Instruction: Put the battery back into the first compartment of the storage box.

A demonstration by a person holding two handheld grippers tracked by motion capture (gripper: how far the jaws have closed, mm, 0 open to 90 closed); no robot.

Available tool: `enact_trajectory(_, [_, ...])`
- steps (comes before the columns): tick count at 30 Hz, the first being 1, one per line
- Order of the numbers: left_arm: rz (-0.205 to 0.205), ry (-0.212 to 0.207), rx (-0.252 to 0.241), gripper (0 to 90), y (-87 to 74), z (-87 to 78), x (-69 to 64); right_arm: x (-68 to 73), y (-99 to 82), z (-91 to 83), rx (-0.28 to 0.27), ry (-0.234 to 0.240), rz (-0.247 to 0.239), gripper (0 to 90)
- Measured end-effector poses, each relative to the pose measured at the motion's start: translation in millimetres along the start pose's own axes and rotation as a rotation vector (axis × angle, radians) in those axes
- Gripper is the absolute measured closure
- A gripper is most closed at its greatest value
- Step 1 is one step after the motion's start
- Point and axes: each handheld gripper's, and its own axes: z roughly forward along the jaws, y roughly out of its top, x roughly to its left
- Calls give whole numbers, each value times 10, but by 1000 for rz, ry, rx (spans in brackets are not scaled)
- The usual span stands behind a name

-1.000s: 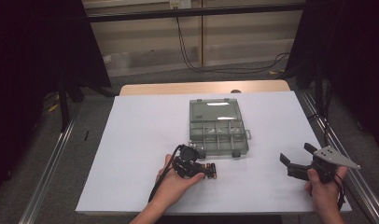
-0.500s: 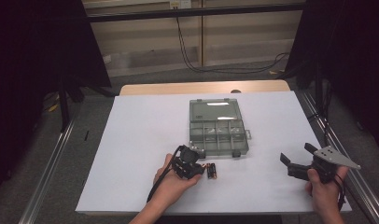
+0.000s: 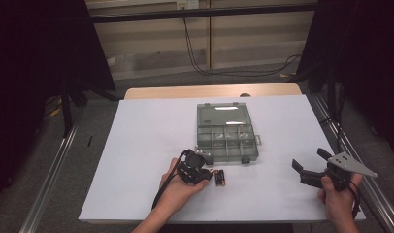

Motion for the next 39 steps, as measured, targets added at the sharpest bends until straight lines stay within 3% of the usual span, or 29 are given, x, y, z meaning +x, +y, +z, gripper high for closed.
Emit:
enact_trajectory(9, [-17,-30,-40,772,86,-131,52,7,8,-10,-10,2,-10,0])
enact_trajectory(20, [-29,-38,-69,772,210,-217,124,17,4,0,-8,10,-10,0])
enact_trajectory(39, [-47,-39,-81,772,414,-278,231,13,9,-14,-14,8,-6,0])
